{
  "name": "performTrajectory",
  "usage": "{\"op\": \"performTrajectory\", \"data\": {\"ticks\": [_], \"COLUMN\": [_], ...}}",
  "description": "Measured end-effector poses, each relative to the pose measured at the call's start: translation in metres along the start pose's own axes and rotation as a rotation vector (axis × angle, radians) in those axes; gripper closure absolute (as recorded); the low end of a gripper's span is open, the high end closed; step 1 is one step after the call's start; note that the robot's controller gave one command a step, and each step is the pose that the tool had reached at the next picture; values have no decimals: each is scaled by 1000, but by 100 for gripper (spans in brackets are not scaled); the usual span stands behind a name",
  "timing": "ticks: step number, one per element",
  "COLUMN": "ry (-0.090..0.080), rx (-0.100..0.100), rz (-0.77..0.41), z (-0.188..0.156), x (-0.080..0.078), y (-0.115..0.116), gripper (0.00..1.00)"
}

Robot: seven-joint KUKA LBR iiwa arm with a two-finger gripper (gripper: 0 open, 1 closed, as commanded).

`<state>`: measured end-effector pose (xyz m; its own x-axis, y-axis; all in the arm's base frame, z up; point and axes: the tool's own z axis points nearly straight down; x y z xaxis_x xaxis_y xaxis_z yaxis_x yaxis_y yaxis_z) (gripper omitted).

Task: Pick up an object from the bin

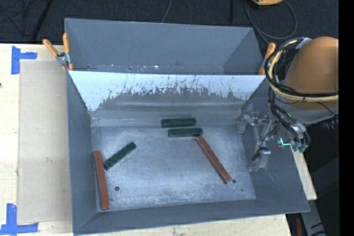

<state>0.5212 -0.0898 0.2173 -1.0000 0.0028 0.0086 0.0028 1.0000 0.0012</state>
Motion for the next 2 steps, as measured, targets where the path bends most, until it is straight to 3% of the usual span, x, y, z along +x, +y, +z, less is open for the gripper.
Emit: {"op": "performTrajectory", "data": {"ticks": [1,2], "ry": [-4,-12], "rx": [0,3], "rz": [-334,-524], "z": [125,145], "x": [-57,-100], "y": [23,66], "gripper": [0,0]}}
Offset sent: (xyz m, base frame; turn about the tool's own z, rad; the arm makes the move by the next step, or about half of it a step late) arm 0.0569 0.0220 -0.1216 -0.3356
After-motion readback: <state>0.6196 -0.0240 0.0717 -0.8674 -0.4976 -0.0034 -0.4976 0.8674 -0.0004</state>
